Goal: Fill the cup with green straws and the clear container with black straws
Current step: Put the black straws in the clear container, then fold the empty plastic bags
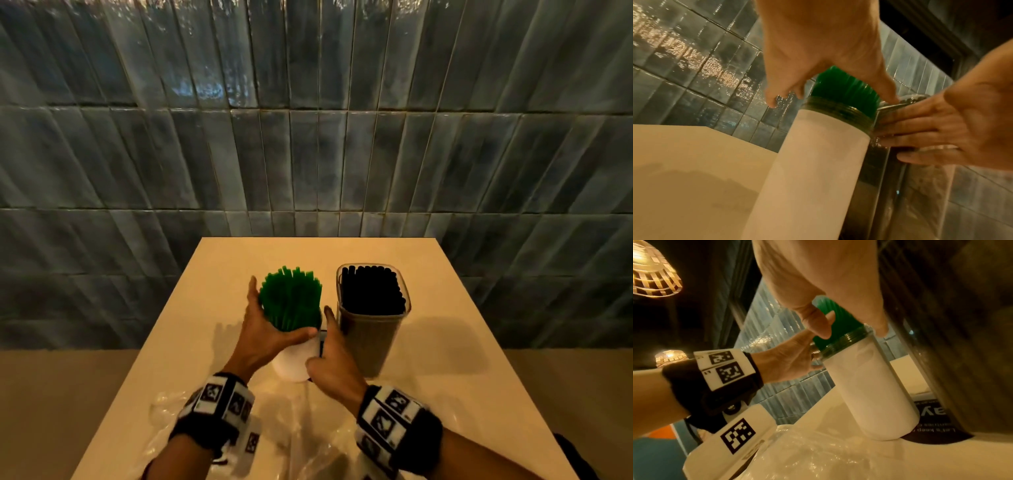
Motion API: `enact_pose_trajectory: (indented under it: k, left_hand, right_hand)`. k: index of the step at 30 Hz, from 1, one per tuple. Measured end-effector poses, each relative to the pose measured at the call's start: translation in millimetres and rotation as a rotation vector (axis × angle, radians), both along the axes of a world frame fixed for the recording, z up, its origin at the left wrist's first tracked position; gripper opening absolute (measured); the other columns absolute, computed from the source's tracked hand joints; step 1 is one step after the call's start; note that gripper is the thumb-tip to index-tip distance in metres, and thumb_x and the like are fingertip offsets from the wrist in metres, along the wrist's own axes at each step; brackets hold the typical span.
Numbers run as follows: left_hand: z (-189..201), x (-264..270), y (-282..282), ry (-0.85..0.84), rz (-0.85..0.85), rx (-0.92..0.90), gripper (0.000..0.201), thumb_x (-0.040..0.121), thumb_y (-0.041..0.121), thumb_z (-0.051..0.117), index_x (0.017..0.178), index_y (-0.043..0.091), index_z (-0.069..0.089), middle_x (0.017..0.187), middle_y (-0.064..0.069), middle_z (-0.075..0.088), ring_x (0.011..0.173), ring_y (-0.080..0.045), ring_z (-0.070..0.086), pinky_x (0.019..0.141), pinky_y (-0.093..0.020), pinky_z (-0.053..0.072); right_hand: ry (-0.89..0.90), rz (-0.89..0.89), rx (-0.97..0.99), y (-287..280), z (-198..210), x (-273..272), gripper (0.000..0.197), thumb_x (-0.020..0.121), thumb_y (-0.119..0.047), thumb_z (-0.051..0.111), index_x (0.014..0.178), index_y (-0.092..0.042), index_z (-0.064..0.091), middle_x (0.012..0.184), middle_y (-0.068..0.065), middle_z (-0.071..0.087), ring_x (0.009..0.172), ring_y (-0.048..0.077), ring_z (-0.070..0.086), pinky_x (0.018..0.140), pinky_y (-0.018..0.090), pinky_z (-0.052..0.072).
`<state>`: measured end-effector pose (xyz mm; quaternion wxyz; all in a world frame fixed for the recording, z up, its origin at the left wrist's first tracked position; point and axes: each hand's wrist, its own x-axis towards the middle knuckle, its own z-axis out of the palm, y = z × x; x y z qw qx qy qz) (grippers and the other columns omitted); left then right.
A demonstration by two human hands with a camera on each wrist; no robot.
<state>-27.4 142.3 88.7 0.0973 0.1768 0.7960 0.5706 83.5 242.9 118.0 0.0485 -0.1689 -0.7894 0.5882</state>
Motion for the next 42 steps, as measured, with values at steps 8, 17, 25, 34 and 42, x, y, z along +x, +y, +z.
enact_pose_trajectory:
  k: [8, 17, 25, 34, 42]
  left_hand:
    - [10.3, -6.0, 16.7, -0.194, -0.020, 0.273, 0.060, 0.062, 0.018, 0.087, 0.113, 0.023, 0.056, 0.103, 0.008, 0.065, 0.104, -0.017, 0.062, 0.072, -0.013, 0.052]
    - [14.9, -0.4, 9.8, -0.250, -0.150, 0.316, 0.081, 0.052, 0.018, 0.081, 0.123, 0.027, 0.044, 0.113, 0.007, 0.059, 0.100, 0.000, 0.057, 0.071, -0.010, 0.049]
    - [13.7, 1.5, 13.5, -0.163, -0.109, 0.312, 0.086, 0.040, 0.034, 0.086, 0.117, 0.027, 0.046, 0.113, 0.004, 0.060, 0.096, 0.004, 0.061, 0.073, -0.012, 0.050]
    - [8.2, 4.8, 0.7, -0.183, -0.088, 0.271, 0.107, 0.030, 0.051, 0.085, 0.125, 0.029, 0.041, 0.115, 0.014, 0.055, 0.100, 0.003, 0.054, 0.070, -0.004, 0.046]
    - [-28.8, 43.2, -43.9, -0.094, 0.083, 0.060, 0.113, 0.047, 0.058, 0.079, 0.143, 0.031, 0.026, 0.140, 0.013, 0.035, 0.127, -0.005, 0.034, 0.103, -0.031, 0.027]
  right_hand:
    - [0.065, -0.041, 0.070, 7.2, -19.2, -42.3, 0.114, 0.050, -0.035, 0.076, 0.142, -0.042, 0.009, 0.139, -0.009, 0.039, 0.129, 0.010, 0.040, 0.107, 0.031, 0.039]
    - [0.132, -0.098, 0.016, 7.8, -17.1, -48.8, 0.106, 0.057, -0.005, 0.086, 0.140, -0.019, 0.021, 0.126, -0.007, 0.036, 0.113, 0.004, 0.038, 0.079, -0.005, 0.032]
    - [0.126, -0.168, -0.014, 7.6, -20.8, -51.0, 0.105, 0.057, -0.016, 0.087, 0.139, -0.029, 0.022, 0.132, -0.006, 0.044, 0.115, 0.010, 0.045, 0.091, 0.022, 0.041]
    - [0.105, -0.095, 0.012, 2.5, -16.9, -36.0, 0.118, 0.053, -0.043, 0.085, 0.146, -0.029, 0.013, 0.142, -0.006, 0.042, 0.129, 0.014, 0.043, 0.107, 0.038, 0.039]
    - [0.002, 0.122, 0.022, 18.2, -4.3, 59.3, 0.068, 0.076, -0.026, 0.076, 0.123, -0.048, 0.033, 0.116, -0.036, 0.045, 0.104, -0.017, 0.049, 0.086, 0.001, 0.039]
